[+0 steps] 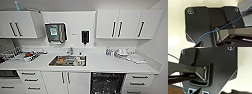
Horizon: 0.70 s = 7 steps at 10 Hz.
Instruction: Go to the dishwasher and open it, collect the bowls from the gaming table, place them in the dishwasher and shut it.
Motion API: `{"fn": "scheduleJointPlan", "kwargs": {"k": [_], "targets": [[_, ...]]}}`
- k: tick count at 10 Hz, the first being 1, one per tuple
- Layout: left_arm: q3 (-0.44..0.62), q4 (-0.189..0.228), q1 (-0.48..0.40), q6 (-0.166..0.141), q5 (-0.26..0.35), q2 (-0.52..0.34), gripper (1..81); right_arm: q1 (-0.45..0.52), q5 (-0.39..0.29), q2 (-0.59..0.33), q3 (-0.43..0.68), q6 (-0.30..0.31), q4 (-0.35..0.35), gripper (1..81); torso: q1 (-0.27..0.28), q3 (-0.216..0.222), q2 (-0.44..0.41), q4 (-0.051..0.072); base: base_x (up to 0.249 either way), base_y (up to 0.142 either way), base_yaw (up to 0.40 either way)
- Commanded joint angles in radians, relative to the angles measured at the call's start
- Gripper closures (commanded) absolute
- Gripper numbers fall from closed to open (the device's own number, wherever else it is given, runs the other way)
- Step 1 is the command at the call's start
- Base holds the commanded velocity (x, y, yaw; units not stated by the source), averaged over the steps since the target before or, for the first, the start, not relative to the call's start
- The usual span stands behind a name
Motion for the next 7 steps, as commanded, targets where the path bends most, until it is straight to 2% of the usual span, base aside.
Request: {"fn": "scheduleJointPlan", "kwargs": {"k": [1, 2, 3, 4, 5, 6, 7], "targets": [[-0.002, -0.005, -0.044, 0.005, 0.048, -0.004, 1.0, 0.049, -0.042, -0.004, -0.004, 0.004, 0.002, 1.0, 0.000, 0.000, 0.000, 0.000, 0.000, 0.000, 0.000], [-0.002, -0.005, -0.044, 0.006, 0.048, -0.004, 1.0, 0.034, -0.041, 0.002, -0.006, 0.005, 0.025, 1.0, 0.000, 0.000, 0.000, 0.000, 0.000, 0.000, 0.000], [-0.002, -0.005, -0.044, 0.006, 0.048, -0.007, 1.0, 0.023, -0.038, 0.002, -0.010, -0.014, 0.135, 1.0, 0.000, 0.000, 0.000, 0.000, 0.000, 0.000, 0.000], [-0.002, -0.005, -0.044, 0.005, 0.048, -0.005, 1.0, 0.021, -0.036, 0.002, -0.015, -0.150, 0.267, 1.0, 0.000, 0.000, 0.000, 0.000, 0.000, 0.000, 0.000], [-0.002, -0.005, -0.044, 0.003, 0.048, -0.005, 1.0, 0.027, -0.041, 0.003, -0.015, -0.337, 0.441, 1.0, 0.000, 0.000, 0.000, 0.000, 0.000, 0.000, 0.000], [-0.002, -0.006, -0.044, 0.003, 0.048, -0.005, 1.0, 0.029, -0.042, 0.002, -0.015, -0.564, 0.647, 1.0, 0.000, 0.000, 0.000, 0.000, 0.000, 0.000, 0.000], [-0.002, -0.006, -0.044, 0.003, 0.048, -0.007, 1.0, 0.026, -0.042, 0.003, -0.015, -0.743, 0.796, 1.0, 0.000, 0.000, 0.000, 0.000, 0.000, 0.000, 0.000]]}}
